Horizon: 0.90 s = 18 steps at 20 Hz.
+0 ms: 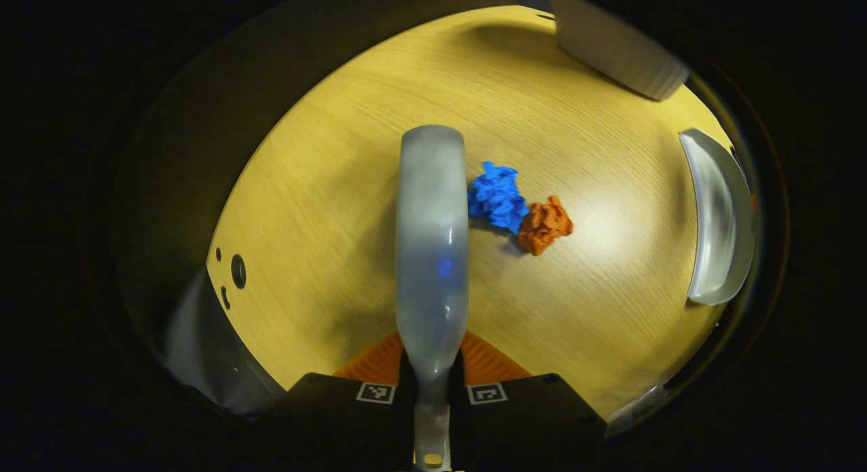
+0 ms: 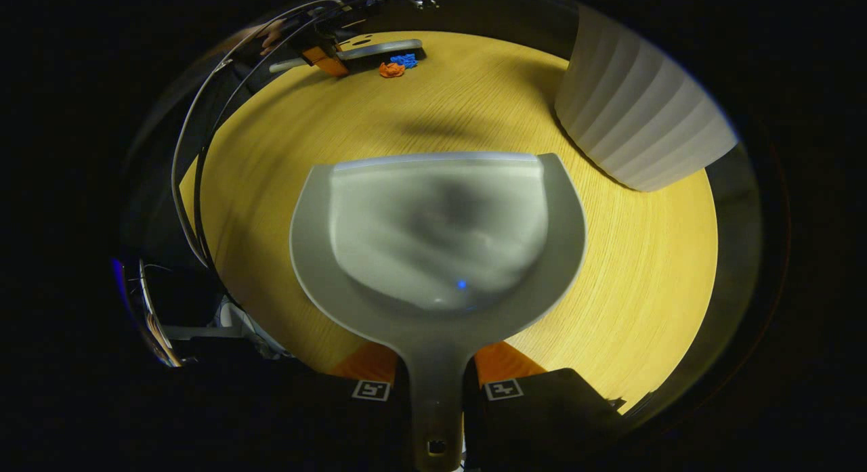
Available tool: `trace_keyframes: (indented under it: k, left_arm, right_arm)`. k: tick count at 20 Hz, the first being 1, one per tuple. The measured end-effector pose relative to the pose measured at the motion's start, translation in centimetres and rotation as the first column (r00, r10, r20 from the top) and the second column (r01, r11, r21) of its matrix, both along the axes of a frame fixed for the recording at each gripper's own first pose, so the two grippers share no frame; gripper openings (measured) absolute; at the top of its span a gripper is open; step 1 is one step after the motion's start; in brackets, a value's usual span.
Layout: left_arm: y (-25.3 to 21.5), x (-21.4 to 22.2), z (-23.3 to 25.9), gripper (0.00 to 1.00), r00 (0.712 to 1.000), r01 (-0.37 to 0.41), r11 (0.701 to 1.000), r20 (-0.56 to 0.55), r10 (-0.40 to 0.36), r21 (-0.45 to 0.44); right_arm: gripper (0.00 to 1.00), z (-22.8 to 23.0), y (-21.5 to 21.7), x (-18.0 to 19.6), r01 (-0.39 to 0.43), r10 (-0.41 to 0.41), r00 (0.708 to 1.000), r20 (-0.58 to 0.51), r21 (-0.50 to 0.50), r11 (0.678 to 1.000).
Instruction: Pick up the small broom and dustpan from the desktop, sweep the trash into the dustpan with the broom, and then empty the trash into the garbage bin.
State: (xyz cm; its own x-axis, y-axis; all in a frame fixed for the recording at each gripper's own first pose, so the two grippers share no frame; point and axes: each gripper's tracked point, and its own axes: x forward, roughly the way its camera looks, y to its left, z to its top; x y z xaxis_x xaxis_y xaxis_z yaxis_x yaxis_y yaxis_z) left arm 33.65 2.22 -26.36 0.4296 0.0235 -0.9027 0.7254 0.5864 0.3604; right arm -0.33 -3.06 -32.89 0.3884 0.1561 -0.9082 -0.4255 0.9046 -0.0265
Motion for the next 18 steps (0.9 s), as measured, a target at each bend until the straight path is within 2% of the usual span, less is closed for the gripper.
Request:
trace_keyframes:
  k: [1,5,9,12,13,14,16,18]
  left_arm:
    - [-0.5,-0.3,-0.2,0.24,0.999,0.03,1.0,-0.012,-0.03,0.006]
    - [-3.4,-5.1,-1.5,0.25,0.993,0.071,0.997,-0.094,-0.074,-0.036]
    - [-6.4,-11.1,-3.2,0.25,0.974,-0.006,0.995,-0.225,-0.016,-0.098]
    - [-8.1,-14.1,-3.7,0.25,0.963,-0.034,0.992,-0.271,0.001,-0.117]
    - [-8.7,-15.0,-3.6,0.25,0.958,-0.041,0.991,-0.286,0.004,-0.125]
    - [-9.2,-15.9,-3.6,0.25,0.952,-0.05,0.99,-0.306,0.006,-0.135]
    - [-10.5,-17.7,-3.8,0.24,0.935,-0.071,0.985,-0.356,0.01,-0.159]
    - [-10.9,-19.2,-3.8,0.24,0.905,-0.103,0.979,-0.424,0.019,-0.176]
  right_arm:
    - [0.35,0.0,0.0,0.0,-0.004,0.004,1.0,0.002,-0.001,1.0]
    - [0.36,-0.1,0.0,-0.1,-0.008,0.008,1.0,0.008,0.002,1.0]
    - [0.35,-0.3,-0.1,0.0,-0.023,0.023,1.0,0.019,0.004,1.0]
    - [0.35,-0.4,-0.2,0.0,-0.044,0.044,0.999,0.027,0.005,0.999]
    - [0.39,-0.4,-0.2,0.0,-0.057,0.057,0.998,0.028,0.005,0.998]
    - [0.35,-0.5,-0.2,0.0,-0.072,0.072,0.997,0.029,0.003,0.997]
    - [0.35,-0.5,-0.3,-0.2,-0.099,0.099,0.995,0.028,0.002,0.995]
    - [0.35,-0.5,-0.3,-0.1,-0.106,0.106,0.994,0.037,0.006,0.994]
